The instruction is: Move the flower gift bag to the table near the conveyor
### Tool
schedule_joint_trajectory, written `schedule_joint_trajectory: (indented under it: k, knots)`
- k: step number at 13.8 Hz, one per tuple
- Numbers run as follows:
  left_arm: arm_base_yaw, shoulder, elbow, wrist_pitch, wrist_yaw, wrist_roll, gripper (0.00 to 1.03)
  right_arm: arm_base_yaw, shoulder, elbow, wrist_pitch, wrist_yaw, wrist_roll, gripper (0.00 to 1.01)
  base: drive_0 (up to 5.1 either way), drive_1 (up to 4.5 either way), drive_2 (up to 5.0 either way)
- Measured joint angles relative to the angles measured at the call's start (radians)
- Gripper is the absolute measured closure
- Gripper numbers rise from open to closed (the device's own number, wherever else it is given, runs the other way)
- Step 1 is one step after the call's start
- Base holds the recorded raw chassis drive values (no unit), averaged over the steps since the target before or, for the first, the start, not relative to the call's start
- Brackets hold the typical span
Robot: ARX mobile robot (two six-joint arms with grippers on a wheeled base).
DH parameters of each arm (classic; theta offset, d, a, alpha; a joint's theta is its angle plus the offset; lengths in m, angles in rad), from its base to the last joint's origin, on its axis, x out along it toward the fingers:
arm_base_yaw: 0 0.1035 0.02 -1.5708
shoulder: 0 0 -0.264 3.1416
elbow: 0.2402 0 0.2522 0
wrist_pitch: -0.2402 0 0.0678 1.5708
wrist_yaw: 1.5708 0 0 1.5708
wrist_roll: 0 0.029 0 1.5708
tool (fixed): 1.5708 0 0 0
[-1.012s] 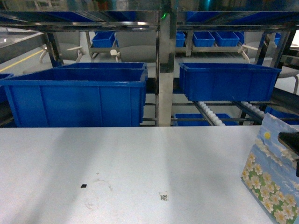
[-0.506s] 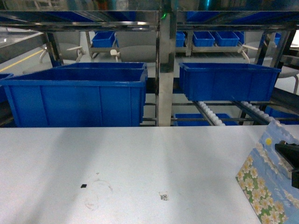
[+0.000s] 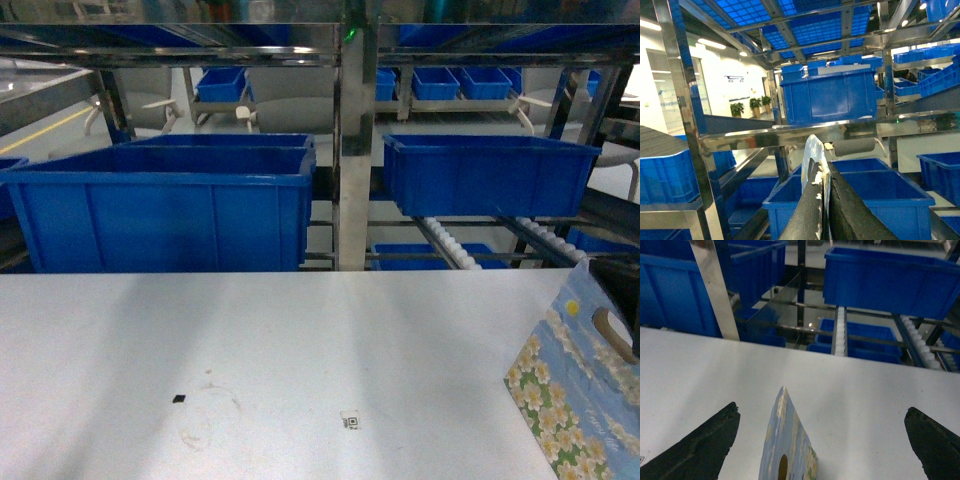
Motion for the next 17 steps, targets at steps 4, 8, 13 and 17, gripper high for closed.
schedule_joint_trajectory:
  k: [4, 8, 13, 17]
  knots:
    - [0.0, 0.0, 0.0, 0.0, 0.0, 0.0, 1.01, 0.018, -0.083, -0.017, -0.019, 0.012, 0.012, 0.03, 0.0, 0.0, 0.0]
    - [0.0, 0.0, 0.0, 0.0, 0.0, 0.0, 1.01, 0.023, -0.167, -0.045, -0.042, 0.032, 0.022, 0.03, 0.0, 0.0, 0.0]
    - [-0.014, 0.014, 0.0, 0.019, -0.008, 0.0, 1.01, 0.037, -0.19, -0.057, -0.052, 0.07, 0.022, 0.03, 0.0, 0.0, 0.0]
    - [-0.125, 0.305, 0.03, 0.215, -0.064, -0.061, 1.01, 0.037, -0.191, -0.057, -0.052, 0.07, 0.022, 0.03, 0.0, 0.0, 0.0]
